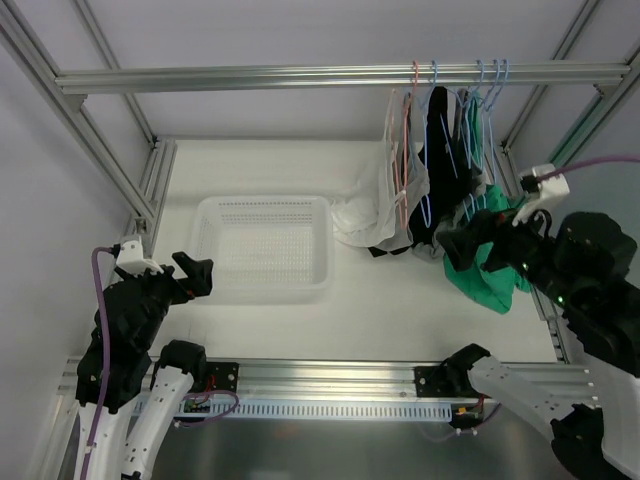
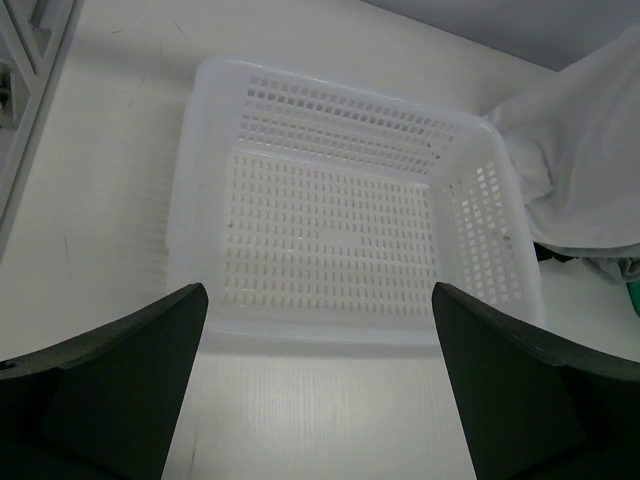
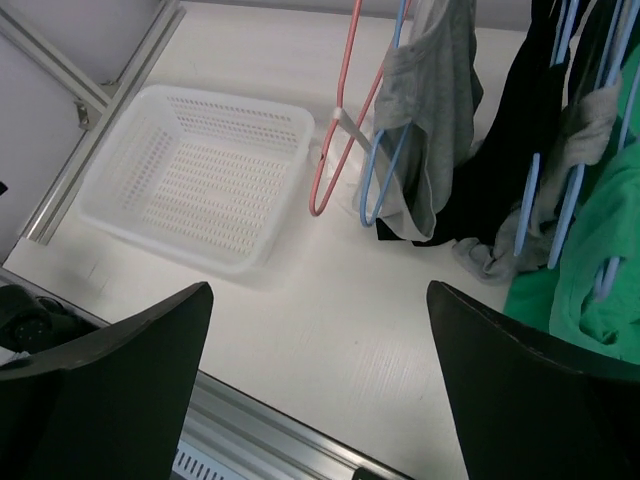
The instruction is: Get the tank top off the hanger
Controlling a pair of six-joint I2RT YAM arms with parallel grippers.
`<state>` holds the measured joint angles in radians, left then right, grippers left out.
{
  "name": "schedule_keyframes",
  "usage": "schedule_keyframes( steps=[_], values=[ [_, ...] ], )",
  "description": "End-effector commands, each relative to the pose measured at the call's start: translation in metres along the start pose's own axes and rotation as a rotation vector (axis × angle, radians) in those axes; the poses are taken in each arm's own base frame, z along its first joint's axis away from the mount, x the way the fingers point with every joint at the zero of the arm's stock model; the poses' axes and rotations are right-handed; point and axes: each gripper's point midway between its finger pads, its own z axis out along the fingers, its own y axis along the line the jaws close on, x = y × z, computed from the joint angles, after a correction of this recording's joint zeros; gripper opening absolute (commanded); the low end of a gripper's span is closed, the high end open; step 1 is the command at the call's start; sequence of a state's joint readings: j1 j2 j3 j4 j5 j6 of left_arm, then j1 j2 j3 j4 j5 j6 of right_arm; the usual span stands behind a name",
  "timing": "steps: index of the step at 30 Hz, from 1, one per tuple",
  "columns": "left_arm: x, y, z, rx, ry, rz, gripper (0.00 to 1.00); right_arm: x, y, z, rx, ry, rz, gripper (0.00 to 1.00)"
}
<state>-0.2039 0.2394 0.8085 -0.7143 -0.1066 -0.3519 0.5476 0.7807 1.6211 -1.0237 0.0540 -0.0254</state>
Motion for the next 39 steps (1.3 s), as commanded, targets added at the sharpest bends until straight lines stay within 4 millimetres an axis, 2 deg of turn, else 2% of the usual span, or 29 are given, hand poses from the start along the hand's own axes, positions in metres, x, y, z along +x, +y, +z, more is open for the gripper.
schedule_keyframes(
  steps=[1,3,4,6,7,9,12,13,14,19,22,31,34,39],
  values=[
    [-0.006,-0.005,0.001,0.024,-0.025,0.001,0.99,-0.024,0.002,0.013,0.03,-0.004,0.015,0.92],
    [-0.004,-0.005,0.003,0.022,-0.011,0.003,0.99,-0.034,0.004,0.03,0.051,0.021,-0.012,0.87],
    [-0.003,-0.005,0.004,0.021,-0.006,0.003,0.99,-0.037,-0.002,0.036,0.098,0.024,-0.025,0.84],
    [-0.003,-0.005,0.004,0.021,-0.005,0.003,0.99,-0.042,0.002,0.046,0.113,0.034,-0.081,0.8],
    [-0.003,-0.005,0.005,0.018,-0.006,0.003,0.99,-0.05,-0.003,0.055,0.172,0.03,-0.106,0.77],
    [-0.003,-0.004,0.004,0.016,-0.01,0.003,0.99,-0.054,0.004,0.063,0.182,0.031,-0.162,0.74],
    [-0.003,-0.004,0.004,0.016,-0.008,0.002,0.99,-0.062,0.004,0.082,0.234,0.03,-0.207,0.66],
    [-0.003,-0.004,0.004,0.017,-0.008,0.003,0.99,-0.065,0.006,0.088,0.238,0.024,-0.215,0.61],
    [-0.003,-0.005,0.004,0.019,-0.005,0.003,0.99,-0.063,0.005,0.1,0.26,0.044,-0.233,0.59],
    [-0.002,-0.006,0.005,0.025,0.001,0.006,0.99,-0.06,0.007,0.13,0.29,0.074,-0.261,0.5],
    [-0.002,-0.007,0.005,0.029,0.002,0.006,0.99,-0.054,0.008,0.149,0.293,0.097,-0.265,0.49],
    [-0.002,-0.009,0.002,0.044,-0.006,0.008,0.99,-0.039,-0.011,0.184,0.352,0.138,-0.257,0.45],
    [-0.002,-0.009,0.003,0.047,-0.001,0.008,0.99,-0.029,-0.013,0.197,0.365,0.156,-0.259,0.38],
    [-0.002,-0.009,0.002,0.046,-0.007,0.008,0.99,-0.022,-0.018,0.206,0.398,0.138,-0.228,0.28]
  ],
)
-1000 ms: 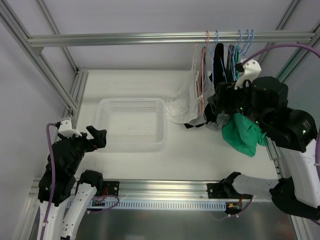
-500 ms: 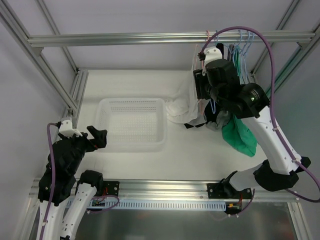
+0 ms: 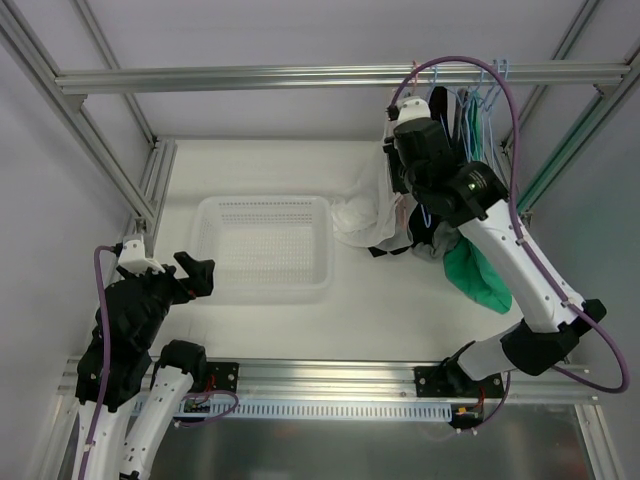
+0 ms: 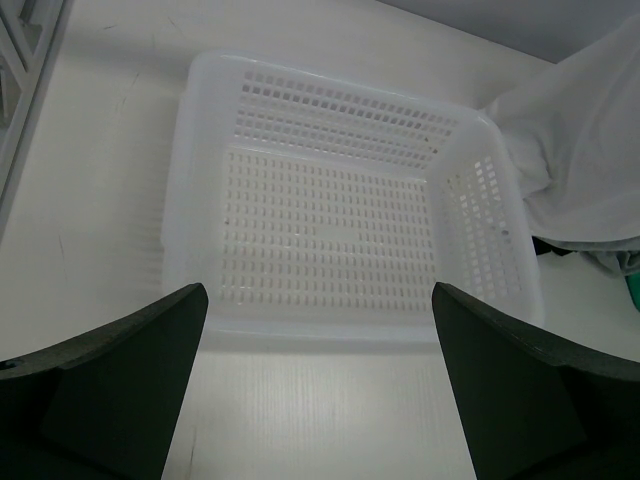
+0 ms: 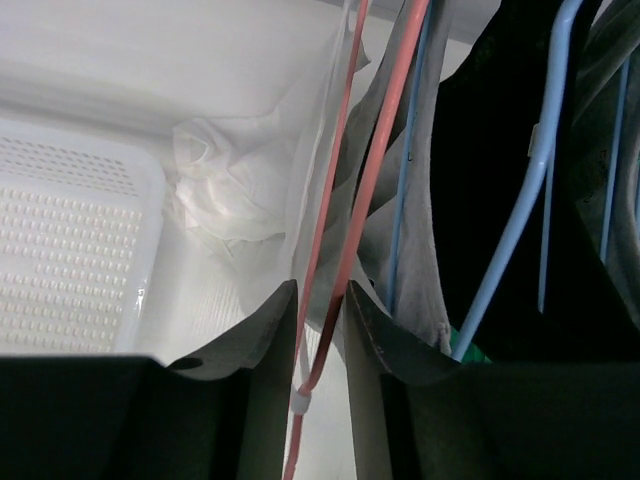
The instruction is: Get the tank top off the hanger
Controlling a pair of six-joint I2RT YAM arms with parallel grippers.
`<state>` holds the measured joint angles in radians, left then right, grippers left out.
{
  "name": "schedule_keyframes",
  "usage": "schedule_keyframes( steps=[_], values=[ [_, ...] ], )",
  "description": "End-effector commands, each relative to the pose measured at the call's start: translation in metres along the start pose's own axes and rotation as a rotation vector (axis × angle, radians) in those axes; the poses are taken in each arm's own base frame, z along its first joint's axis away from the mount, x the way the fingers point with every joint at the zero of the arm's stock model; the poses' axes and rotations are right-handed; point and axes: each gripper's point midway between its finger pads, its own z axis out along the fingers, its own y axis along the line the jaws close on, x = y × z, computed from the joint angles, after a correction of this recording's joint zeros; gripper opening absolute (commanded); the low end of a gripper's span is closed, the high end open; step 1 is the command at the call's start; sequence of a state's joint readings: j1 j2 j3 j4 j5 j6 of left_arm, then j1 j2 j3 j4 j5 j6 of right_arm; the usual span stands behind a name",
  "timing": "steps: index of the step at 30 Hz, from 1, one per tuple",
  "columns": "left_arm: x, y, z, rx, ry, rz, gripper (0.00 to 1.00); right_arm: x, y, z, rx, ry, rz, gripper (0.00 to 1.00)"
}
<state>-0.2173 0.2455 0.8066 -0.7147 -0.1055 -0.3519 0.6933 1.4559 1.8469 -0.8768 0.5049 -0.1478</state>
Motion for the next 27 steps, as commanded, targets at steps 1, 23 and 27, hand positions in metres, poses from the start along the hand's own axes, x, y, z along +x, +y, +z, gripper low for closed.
schedule_keyframes(
  steps=[1,23,27],
  values=[
    [-0.005,-0.007,0.0,0.037,-0.02,0.004,0.99,-0.014,-0.004,0.008,0.05,-0.068,0.068,0.27],
    [-0.004,-0.008,0.0,0.044,-0.018,0.006,0.99,-0.06,-0.026,-0.041,0.02,-0.328,0.262,0.0],
    [-0.004,-0.009,0.0,0.046,-0.019,0.006,0.99,-0.045,-0.024,-0.047,-0.014,-0.307,0.25,0.0]
  ],
)
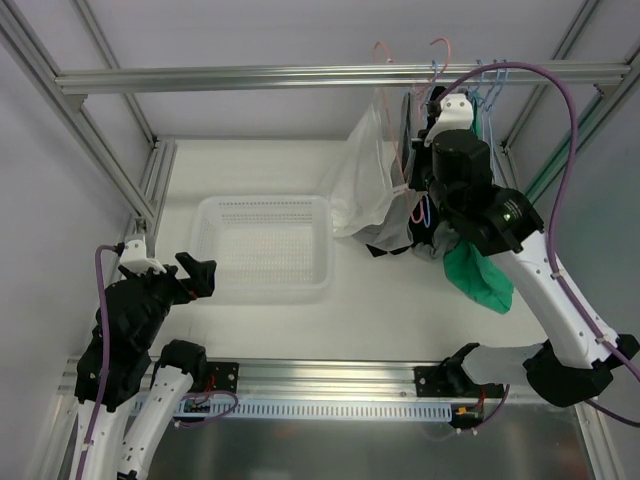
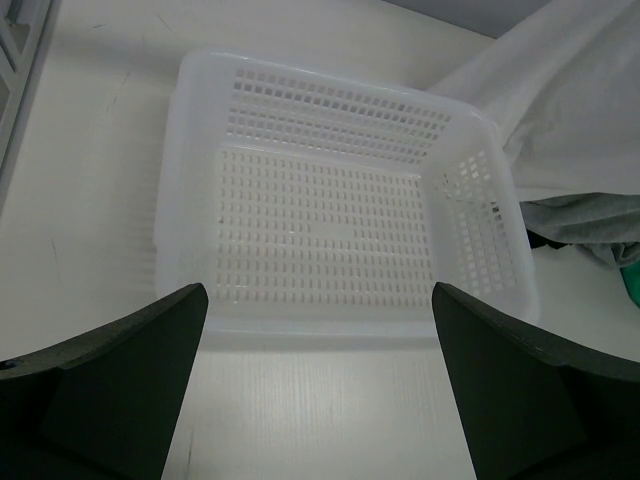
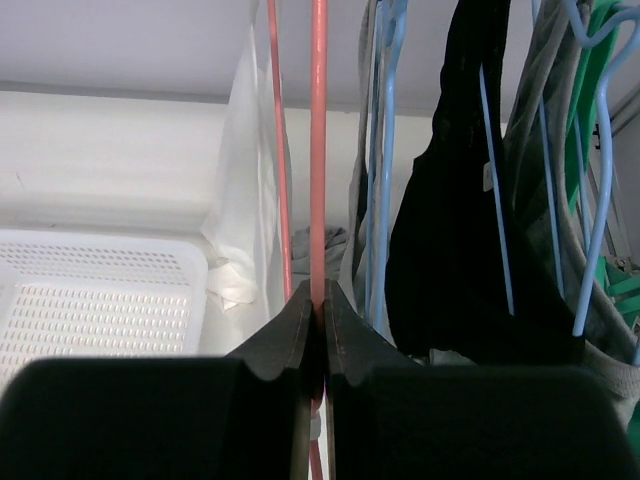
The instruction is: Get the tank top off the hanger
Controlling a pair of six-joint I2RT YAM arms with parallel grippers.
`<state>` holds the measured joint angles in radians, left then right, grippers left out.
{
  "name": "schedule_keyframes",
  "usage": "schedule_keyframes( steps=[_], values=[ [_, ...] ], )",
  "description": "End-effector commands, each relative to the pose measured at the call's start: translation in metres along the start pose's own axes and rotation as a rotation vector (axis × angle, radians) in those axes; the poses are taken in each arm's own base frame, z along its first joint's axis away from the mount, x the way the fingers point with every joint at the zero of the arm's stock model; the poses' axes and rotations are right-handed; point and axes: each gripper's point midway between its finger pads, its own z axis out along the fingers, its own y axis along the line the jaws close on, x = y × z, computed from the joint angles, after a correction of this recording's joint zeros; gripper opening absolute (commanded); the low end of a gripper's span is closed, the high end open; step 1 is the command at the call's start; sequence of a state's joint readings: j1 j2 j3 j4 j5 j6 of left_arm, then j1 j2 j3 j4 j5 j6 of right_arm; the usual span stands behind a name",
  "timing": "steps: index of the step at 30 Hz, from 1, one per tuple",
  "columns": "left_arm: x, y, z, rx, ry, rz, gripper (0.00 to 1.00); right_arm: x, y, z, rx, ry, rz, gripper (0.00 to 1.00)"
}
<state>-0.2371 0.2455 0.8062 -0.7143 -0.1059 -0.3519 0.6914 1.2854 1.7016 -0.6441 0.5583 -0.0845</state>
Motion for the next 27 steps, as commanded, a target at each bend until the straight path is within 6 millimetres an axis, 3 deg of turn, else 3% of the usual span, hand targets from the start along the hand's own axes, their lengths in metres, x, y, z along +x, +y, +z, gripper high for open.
schedule_keyframes(
  steps=[1,6,9,13,16,22,27],
  values=[
    [-0.006,-0.006,0.0,0.031,-0.026,0.001,0.99,-0.012,0.0,-0.016,-0.051,-0.064,0.062,0.0],
    [-0.005,-0.006,0.001,0.032,-0.021,0.003,0.99,0.019,-0.004,-0.035,-0.109,-0.018,0.045,0.0],
    [-0.005,-0.007,0.001,0.033,-0.015,0.004,0.99,0.026,-0.005,-0.048,-0.147,-0.023,0.042,0.0],
    [-0.005,-0.007,0.002,0.036,-0.014,0.007,0.99,0.035,-0.002,-0.08,-0.275,-0.05,0.025,0.0],
    [-0.005,-0.019,0.002,0.096,0.011,0.026,0.99,0.042,0.0,-0.1,-0.359,-0.07,0.023,0.0],
    [-0.008,-0.08,0.012,0.376,0.137,-0.009,0.99,0.065,-0.027,-0.148,-0.418,-0.087,0.045,0.0],
    [-0.044,-0.131,0.019,0.558,0.157,-0.032,0.99,0.103,-0.046,-0.183,-0.467,0.038,-0.036,0.0]
  ],
)
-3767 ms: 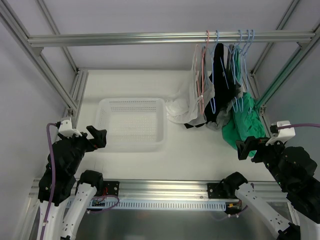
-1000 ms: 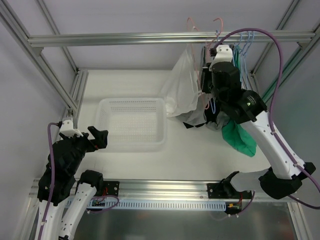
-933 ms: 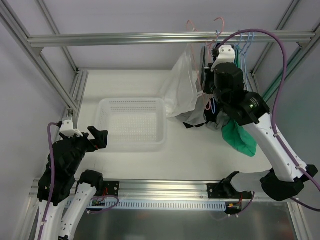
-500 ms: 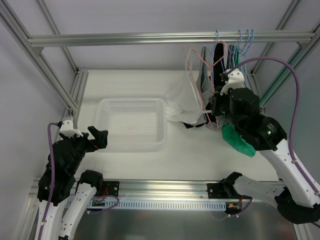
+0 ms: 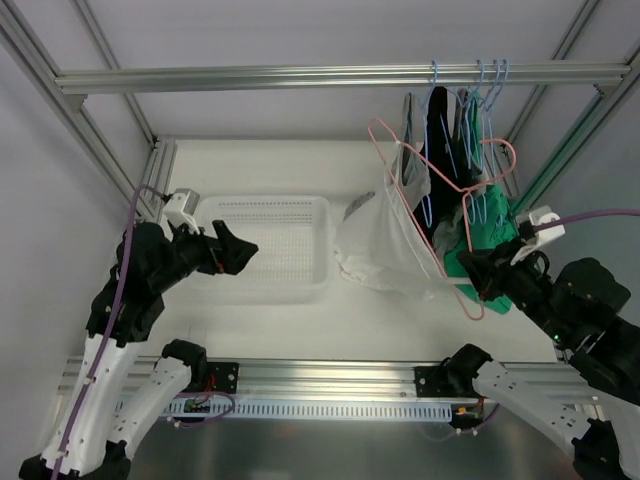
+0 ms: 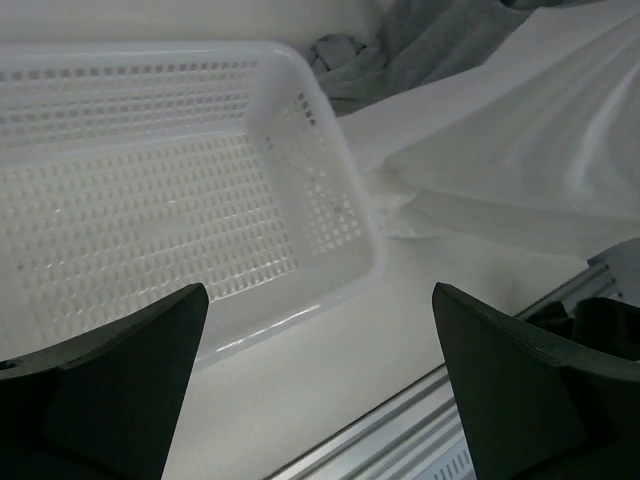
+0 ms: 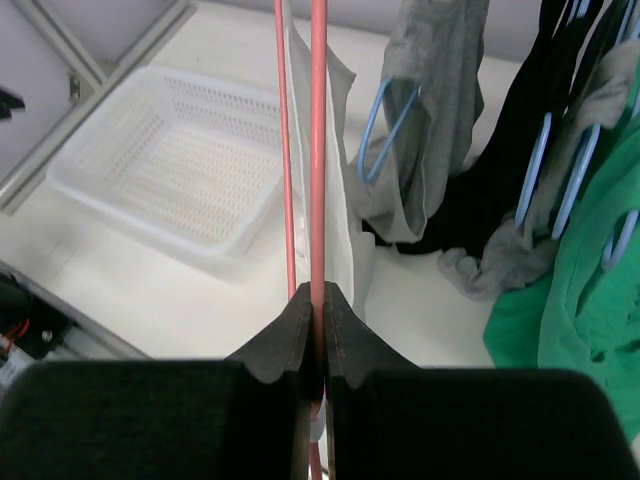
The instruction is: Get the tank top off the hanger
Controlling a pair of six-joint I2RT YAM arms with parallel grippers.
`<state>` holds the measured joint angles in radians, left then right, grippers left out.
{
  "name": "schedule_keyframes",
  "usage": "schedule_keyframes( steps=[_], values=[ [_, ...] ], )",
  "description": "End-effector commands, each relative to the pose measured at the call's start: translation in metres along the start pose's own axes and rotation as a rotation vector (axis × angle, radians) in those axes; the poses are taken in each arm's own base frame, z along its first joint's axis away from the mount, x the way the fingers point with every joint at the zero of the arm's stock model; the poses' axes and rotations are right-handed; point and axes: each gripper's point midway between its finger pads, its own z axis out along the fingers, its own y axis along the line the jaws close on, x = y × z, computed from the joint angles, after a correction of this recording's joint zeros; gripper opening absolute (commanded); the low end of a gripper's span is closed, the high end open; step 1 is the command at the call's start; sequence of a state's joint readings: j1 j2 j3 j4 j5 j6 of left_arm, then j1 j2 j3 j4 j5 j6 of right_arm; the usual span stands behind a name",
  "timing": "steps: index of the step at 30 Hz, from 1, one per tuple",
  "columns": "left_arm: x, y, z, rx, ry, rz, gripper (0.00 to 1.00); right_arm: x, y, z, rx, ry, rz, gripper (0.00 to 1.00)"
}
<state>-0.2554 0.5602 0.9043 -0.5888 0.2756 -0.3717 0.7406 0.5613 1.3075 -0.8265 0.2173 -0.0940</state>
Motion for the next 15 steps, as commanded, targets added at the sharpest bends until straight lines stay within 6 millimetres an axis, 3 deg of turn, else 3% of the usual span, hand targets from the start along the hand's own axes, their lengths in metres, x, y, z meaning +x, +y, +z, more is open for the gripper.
schedule_keyframes(
  steps=[1,3,4,5,6,7,8,10,11,13,15],
  values=[
    [-0.046,-0.062,-0.003,0.239,-0.076,0.036,0.99,0.029,0.002,-0.025,-0.056,0.142,-0.053,0.0],
    [-0.053,-0.099,0.002,0.332,-0.048,0.091,0.99,0.045,-0.008,-0.042,-0.027,0.194,-0.053,0.0],
    [-0.071,-0.11,0.001,0.311,-0.102,0.121,0.98,0.047,-0.012,-0.047,-0.011,0.195,-0.051,0.0],
    [-0.048,-0.146,0.011,0.39,-0.013,0.185,0.99,0.052,-0.015,-0.052,-0.004,0.203,-0.046,0.0],
    [-0.044,-0.162,0.015,0.393,-0.018,0.276,0.99,0.052,-0.016,-0.056,-0.003,0.194,-0.04,0.0],
    [-0.064,-0.171,0.016,0.32,-0.097,0.315,0.99,0.051,-0.017,-0.065,-0.009,0.165,-0.028,0.0],
    [-0.036,-0.203,0.025,0.364,-0.034,0.401,0.99,0.053,-0.018,-0.069,-0.012,0.162,-0.023,0.0],
    [-0.044,-0.227,0.027,0.343,-0.091,0.492,0.99,0.051,-0.017,-0.078,-0.025,0.149,-0.01,0.0],
    [-0.031,-0.238,0.041,0.315,-0.083,0.563,0.99,0.054,-0.018,-0.082,-0.024,0.161,-0.01,0.0],
    [-0.041,-0.259,0.049,0.332,-0.126,0.552,0.99,0.053,-0.019,-0.088,-0.023,0.163,-0.014,0.0],
    [-0.035,-0.272,0.064,0.338,-0.122,0.578,0.9,0.054,-0.02,-0.094,-0.03,0.163,-0.014,0.0]
  ],
)
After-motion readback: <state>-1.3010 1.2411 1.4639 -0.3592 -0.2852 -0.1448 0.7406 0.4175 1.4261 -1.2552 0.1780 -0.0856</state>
